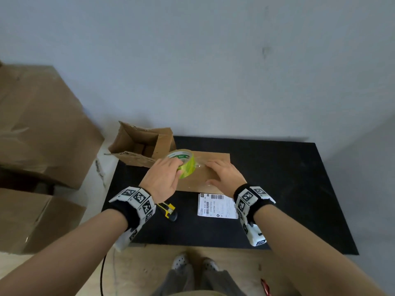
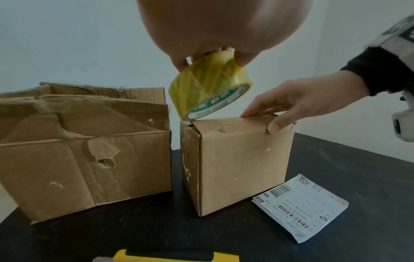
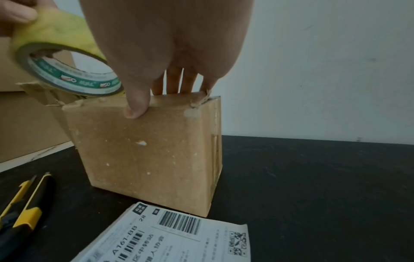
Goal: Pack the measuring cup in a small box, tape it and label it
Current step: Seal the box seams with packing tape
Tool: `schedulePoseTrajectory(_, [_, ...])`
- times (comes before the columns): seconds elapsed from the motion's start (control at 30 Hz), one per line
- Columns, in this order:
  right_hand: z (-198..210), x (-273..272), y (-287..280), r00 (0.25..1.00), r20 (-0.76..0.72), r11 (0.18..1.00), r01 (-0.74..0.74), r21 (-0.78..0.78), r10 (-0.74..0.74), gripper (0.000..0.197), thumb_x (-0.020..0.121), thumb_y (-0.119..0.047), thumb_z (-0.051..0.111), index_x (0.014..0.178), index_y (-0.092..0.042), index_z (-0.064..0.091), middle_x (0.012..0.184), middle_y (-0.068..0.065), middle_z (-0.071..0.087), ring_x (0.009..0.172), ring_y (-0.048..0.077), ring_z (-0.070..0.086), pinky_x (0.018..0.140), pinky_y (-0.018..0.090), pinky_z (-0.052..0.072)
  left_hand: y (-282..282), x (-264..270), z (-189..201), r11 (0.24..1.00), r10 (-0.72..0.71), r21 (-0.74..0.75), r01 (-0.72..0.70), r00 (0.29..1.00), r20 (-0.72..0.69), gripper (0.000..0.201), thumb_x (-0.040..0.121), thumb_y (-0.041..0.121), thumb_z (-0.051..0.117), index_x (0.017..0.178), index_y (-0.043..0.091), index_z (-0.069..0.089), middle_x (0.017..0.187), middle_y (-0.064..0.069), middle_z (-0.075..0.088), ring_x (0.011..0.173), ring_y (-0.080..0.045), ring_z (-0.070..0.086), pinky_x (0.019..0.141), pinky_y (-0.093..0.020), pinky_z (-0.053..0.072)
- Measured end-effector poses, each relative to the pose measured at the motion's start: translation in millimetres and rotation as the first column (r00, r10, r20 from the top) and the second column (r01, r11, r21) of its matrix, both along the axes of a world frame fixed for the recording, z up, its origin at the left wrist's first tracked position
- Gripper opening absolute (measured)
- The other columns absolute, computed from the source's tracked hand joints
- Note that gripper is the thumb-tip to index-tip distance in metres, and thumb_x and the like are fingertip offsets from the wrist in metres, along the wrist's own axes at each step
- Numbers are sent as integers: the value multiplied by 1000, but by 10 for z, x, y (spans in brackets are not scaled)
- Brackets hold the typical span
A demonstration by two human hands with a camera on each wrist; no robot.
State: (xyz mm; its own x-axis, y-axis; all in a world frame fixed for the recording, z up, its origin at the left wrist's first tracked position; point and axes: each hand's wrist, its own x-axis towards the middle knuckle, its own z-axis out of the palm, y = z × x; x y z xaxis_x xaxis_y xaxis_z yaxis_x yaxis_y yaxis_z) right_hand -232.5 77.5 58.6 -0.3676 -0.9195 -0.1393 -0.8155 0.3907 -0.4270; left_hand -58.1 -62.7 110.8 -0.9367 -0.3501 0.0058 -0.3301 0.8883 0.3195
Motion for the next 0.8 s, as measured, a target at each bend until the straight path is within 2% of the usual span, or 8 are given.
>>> schedulePoseTrajectory(0.07, [5,6,-6,999,39,1000,16,2,-16,58,88,-30,61,141,-21,39,147,-3,37,134,18,34,110,30,23,-10,-67,-2,1000,-14,2,14,1000,-17,28,96,25,38,112,9,55,109,-8,61,101,-24,56,90,-36,41])
schedulePoseTrajectory(0.17, [-10,15,-5,1000,18,1000,-5,23,5,57,91,-29,58,144,-19,36,151,-2,32,137,18,30,111,30,21,-8,-177,1,998,-63,8,63,998,-18,45,91,34,21,107,10,55,101,-7,61,91,-23,56,82,-34,41])
schedulePoseTrajectory(0.3, [-39,45,3,1000,10,1000,0,15,0,56,93,-26,55,145,-17,34,152,0,30,136,21,29,109,30,26,-12,-325,21,995,-94,-13,94,996,0,51,90,35,15,107,11,57,99,-5,62,89,-21,56,80,-32,40])
schedulePoseTrajectory(0.37, [-39,56,14,999,35,1000,12,5,-12,56,93,-25,55,145,-15,35,151,0,30,135,21,29,109,31,27,-14,-406,46,996,-94,-7,94,996,-2,49,91,33,17,108,10,57,99,-4,62,88,-21,55,79,-32,39])
schedulePoseTrajectory(0.5, [-71,52,9,980,171,994,105,-23,-99,58,88,-22,63,141,-16,42,150,-4,34,136,17,32,110,31,28,-24,-584,73,993,-116,13,115,993,16,31,97,20,33,111,9,58,103,-7,63,92,-24,56,82,-35,40])
schedulePoseTrajectory(0.6, [-98,32,-5,947,275,981,187,-60,-164,61,80,-17,71,136,-15,49,146,-4,41,133,15,38,112,31,30,-38,-668,86,994,-102,37,101,994,45,29,98,19,34,110,8,58,103,-9,62,93,-25,55,83,-36,40])
schedulePoseTrajectory(0.7, [-90,31,-3,909,363,957,264,-118,-206,50,80,-10,66,129,-12,54,140,-1,49,129,15,44,111,29,31,-55,-702,91,993,-102,69,98,994,50,43,91,28,24,107,7,58,100,-9,62,91,-27,54,82,-38,40])
schedulePoseTrajectory(0.8, [-48,31,-29,777,562,898,421,-127,-285,34,87,-9,55,121,-10,62,133,1,55,124,16,48,109,30,34,-66,-700,65,993,-107,52,105,993,42,31,96,23,30,102,8,57,95,-8,61,87,-27,55,77,-37,40])
